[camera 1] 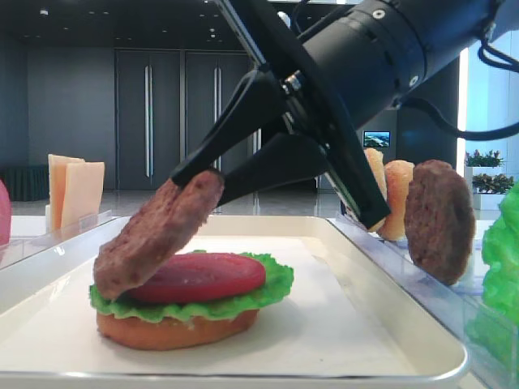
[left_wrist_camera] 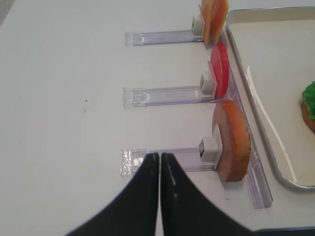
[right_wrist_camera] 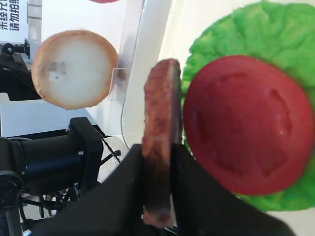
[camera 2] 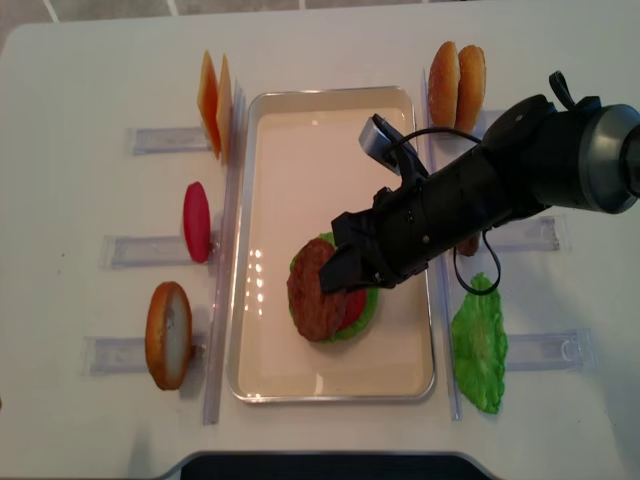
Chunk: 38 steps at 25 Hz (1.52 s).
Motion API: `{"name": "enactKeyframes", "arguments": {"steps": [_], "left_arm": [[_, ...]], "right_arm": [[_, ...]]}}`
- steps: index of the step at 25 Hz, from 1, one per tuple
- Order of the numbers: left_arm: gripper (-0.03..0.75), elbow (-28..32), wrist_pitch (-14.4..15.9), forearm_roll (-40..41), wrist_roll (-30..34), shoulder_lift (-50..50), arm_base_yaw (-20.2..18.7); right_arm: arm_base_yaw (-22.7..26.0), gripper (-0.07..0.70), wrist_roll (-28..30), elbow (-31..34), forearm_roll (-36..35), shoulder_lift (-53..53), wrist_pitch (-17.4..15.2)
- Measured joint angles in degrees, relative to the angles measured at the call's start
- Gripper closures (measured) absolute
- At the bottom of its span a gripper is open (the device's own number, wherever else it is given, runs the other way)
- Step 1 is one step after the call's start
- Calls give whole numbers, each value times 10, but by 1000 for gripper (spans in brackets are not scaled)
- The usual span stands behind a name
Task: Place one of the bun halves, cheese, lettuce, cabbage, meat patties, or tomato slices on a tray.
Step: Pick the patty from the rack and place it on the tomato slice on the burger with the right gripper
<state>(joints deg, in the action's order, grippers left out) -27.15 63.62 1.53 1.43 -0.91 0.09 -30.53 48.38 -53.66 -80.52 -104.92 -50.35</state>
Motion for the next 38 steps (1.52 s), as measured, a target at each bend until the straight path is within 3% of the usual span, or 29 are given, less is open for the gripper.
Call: {"name": "enactKeyframes", "arguments": {"steps": [18, 21, 26, 30, 38], "left_arm": [[715, 0, 0, 0, 0, 0, 0], [715, 0, 0, 0, 0, 0, 0], [715, 0, 0, 0, 0, 0, 0], [715, 0, 0, 0, 0, 0, 0], [715, 0, 0, 0, 0, 0, 0]], "right_arm": [[9, 482, 24, 0, 1, -4, -2], [9, 437, 27, 0, 1, -4, -1], [9, 251, 31, 0, 1, -3, 3], [9, 191, 31, 0, 13, 12, 26], [9, 181, 32, 0, 58, 95, 93]]}}
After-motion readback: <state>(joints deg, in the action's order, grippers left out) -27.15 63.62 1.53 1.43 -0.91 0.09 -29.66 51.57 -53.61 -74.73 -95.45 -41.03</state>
